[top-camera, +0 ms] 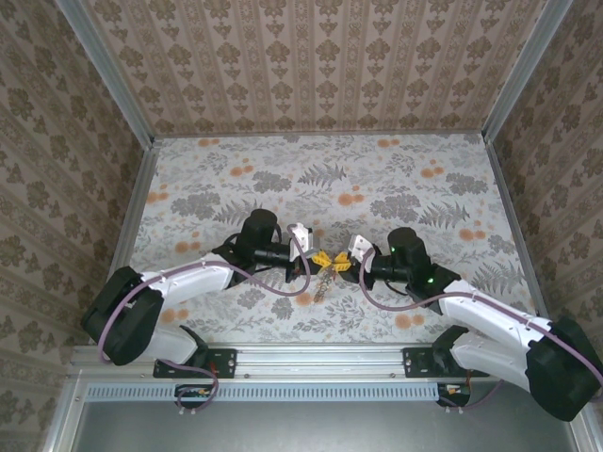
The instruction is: Put the keys on the keyring
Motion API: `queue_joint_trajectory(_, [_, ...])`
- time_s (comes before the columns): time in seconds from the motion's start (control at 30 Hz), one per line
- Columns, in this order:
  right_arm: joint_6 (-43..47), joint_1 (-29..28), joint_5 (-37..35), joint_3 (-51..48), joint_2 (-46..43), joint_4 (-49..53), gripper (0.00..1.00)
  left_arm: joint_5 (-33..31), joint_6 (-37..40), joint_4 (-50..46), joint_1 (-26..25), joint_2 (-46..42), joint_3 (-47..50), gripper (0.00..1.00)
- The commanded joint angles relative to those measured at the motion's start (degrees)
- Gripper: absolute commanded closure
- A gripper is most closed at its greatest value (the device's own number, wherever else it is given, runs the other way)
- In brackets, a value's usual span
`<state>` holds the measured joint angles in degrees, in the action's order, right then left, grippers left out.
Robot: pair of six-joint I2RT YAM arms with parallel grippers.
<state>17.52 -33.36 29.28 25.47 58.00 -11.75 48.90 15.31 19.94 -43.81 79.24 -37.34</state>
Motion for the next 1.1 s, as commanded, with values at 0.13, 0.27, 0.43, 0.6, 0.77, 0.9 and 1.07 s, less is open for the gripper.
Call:
queue_joint_trajectory(0.13, [-1.48, 1.01, 2.82, -0.15, -2.55, -3.28, 0.76, 2.80, -0.77, 1.63, -0.31, -1.60, 0.19, 1.00])
queue_joint_trajectory(0.27, [-1.56, 1.12, 3.33, 0.25, -1.49, -2.82, 0.77, 3.10, -0.94, 1.76, -0.26, -1.64, 0.13, 1.00])
queue_joint_trajectory(0.43, [-0.51, 1.16, 3.25, 1.20, 0.95, -0.99, 0.78, 3.27, -1.34, 2.45, -0.31, -1.85, 0.26, 1.00])
queue_joint_trajectory(0.6, [-0.12, 1.20, 3.54, 1.16, 1.35, -1.30, 0.86, 3.30, -1.65, 2.91, -0.31, -1.90, 0.35, 1.00])
queue_joint_trajectory(0.77, [0.40, 1.20, 3.17, 2.83, 1.33, 1.32, 1.00, 2.63, -1.67, 2.33, -0.31, -1.72, 0.06, 0.98])
queue_joint_trajectory(0.9, [2.99, 0.94, 1.88, 6.69, 0.67, 9.54, 1.00, 0.09, 3.75, -7.65, -0.79, -1.81, -3.04, 0.84])
queue_joint_trajectory(1.07, [7.70, 0.14, -0.17, 12.33, 1.19, 20.54, 1.00, -3.70, 10.22, -17.93, -1.78, -1.25, -6.85, 0.80])
